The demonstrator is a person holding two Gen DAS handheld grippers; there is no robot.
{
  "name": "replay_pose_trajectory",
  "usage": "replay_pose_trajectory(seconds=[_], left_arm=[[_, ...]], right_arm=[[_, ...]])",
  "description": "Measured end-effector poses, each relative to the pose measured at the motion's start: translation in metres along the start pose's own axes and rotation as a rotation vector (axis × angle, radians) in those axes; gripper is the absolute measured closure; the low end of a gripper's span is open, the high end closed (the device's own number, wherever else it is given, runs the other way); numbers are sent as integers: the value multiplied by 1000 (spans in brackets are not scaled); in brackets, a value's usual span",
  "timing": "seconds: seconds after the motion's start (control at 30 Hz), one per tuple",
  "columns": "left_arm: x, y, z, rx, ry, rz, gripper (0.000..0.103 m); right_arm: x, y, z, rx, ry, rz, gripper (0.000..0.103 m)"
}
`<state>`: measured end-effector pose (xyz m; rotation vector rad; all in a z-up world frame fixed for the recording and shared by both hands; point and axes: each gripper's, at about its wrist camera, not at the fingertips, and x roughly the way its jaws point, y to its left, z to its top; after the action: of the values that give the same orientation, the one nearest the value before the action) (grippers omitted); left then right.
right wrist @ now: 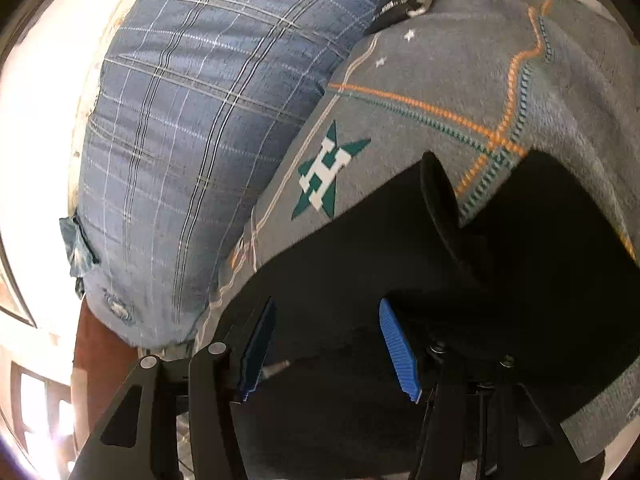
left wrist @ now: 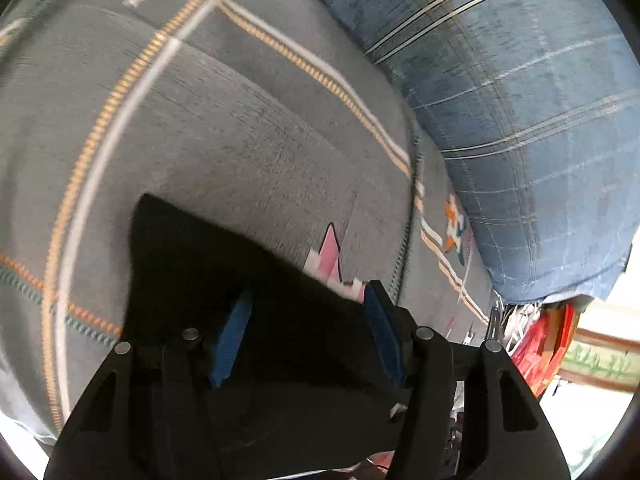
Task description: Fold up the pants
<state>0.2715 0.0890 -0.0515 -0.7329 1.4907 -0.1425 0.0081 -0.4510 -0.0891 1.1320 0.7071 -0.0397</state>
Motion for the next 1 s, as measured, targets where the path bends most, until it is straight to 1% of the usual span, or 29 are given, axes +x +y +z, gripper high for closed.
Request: replay_pose_trajectory(seconds=[0.07, 0.1, 0.13, 0.17, 0.2, 0.23, 0.27, 0.3, 0.37, 0.4, 0.43, 0.47, 0.5, 0.53, 0.6, 0.63, 0.7, 0.73, 0.77, 0.83, 0.87, 0.9, 0.93, 1.0], left_arm=[[4, -7, 4, 11, 25, 36, 46], [4, -12, 4, 34, 33, 54, 49], [4, -16, 4, 59, 41, 77, 60], [5, -18, 2, 73, 51, 90, 94], [8, -18, 1, 75, 68, 91, 100], [10, -15, -3, 73, 66, 93, 100], [9, -14, -5, 79, 49, 91, 100], [5, -12, -10, 89, 22, 81, 100], [-5, -10, -20, 84, -18, 58, 100], [-11, -11, -24, 91, -48, 42, 100], [-27, -15, -38, 131, -104, 25, 100], [-37, -18, -46, 159, -140, 18, 100], [-53, -22, -64, 206, -193, 7, 100], [-59, -24, -73, 227, -217, -1, 100], [-75, -29, -103, 271, -262, -31, 100], [-82, -27, -118, 292, -277, -43, 100], [-86, -17, -150, 324, -301, -49, 100], [-84, -13, -158, 323, -301, -47, 100], [-78, -4, -168, 312, -284, -47, 100], [-65, 6, -178, 290, -254, -51, 100], [-58, 13, -183, 270, -235, -48, 100], [-53, 16, -186, 262, -219, -52, 100], [-48, 20, -186, 251, -207, -53, 100], [-47, 27, -185, 230, -196, -58, 100]], right_arm=[[2, 1, 5, 17, -10, 5, 43], [3, 1, 7, 24, -20, 12, 43], [4, 1, 9, 28, -26, 15, 43], [7, 1, 11, 27, -29, 13, 48], [9, 2, 14, 20, -28, 10, 60], [13, 2, 16, 9, -25, 3, 71], [15, 2, 17, 1, -20, 6, 94], [18, 2, 19, -11, -12, 13, 103], [11, 3, 18, -27, -38, 20, 103], [2, 5, 18, -38, -59, 54, 103], [-8, 7, 17, -50, -80, 76, 103], [-18, 10, 17, -67, -101, 90, 103], [-28, 12, 17, -86, -121, 102, 103], [-42, 13, 17, -104, -140, 109, 103], [-58, 10, 16, -112, -152, 114, 103], [-64, 7, 16, -116, -145, 113, 101], [-69, -2, 13, -104, -132, 69, 97], [-67, -9, 13, -80, -119, 63, 96], [-63, -16, 12, -48, -86, 69, 94], [-53, -29, 10, 34, -22, 63, 80], [-49, -31, 8, 52, -10, 47, 66], [-46, -34, 6, 65, -14, 20, 57], [-42, -36, 3, 79, -22, -2, 55], [-34, -38, 3, 102, -26, -3, 54]])
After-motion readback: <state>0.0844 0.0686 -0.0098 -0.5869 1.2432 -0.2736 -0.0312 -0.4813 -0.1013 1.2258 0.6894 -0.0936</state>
